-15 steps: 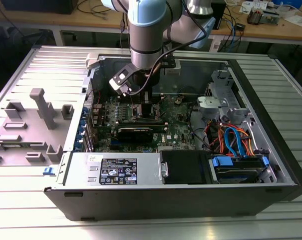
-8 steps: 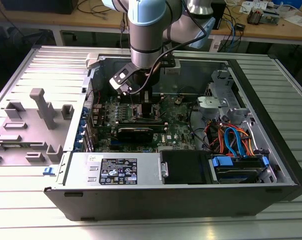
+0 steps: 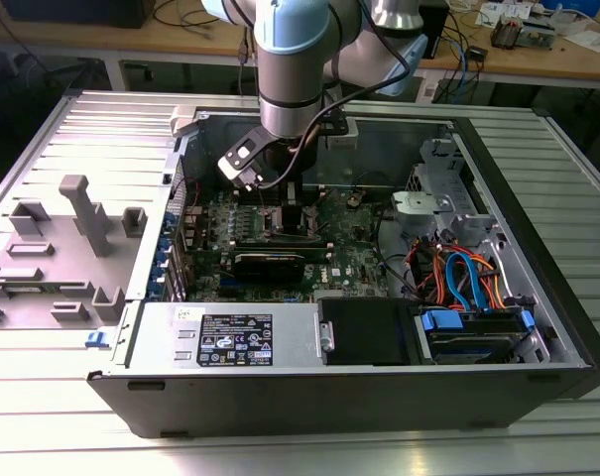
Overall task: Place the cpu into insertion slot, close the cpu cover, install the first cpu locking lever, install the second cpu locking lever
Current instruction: 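Place the cpu into insertion slot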
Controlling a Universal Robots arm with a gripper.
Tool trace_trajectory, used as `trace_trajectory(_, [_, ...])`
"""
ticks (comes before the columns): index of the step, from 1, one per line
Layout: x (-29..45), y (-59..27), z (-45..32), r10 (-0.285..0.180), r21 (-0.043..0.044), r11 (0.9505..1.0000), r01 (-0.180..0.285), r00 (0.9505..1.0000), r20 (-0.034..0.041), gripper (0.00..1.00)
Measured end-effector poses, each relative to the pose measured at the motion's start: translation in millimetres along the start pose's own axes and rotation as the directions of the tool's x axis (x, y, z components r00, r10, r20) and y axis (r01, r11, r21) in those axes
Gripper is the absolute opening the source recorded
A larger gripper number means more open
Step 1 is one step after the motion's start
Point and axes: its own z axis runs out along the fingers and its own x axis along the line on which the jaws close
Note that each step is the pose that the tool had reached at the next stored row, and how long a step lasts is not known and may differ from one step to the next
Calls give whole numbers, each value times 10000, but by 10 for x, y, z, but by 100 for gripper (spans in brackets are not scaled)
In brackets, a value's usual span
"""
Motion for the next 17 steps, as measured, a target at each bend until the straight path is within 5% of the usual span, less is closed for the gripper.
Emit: trace_trajectory(17, [1,9,71,93,5,10000,-93,9999,42,55])
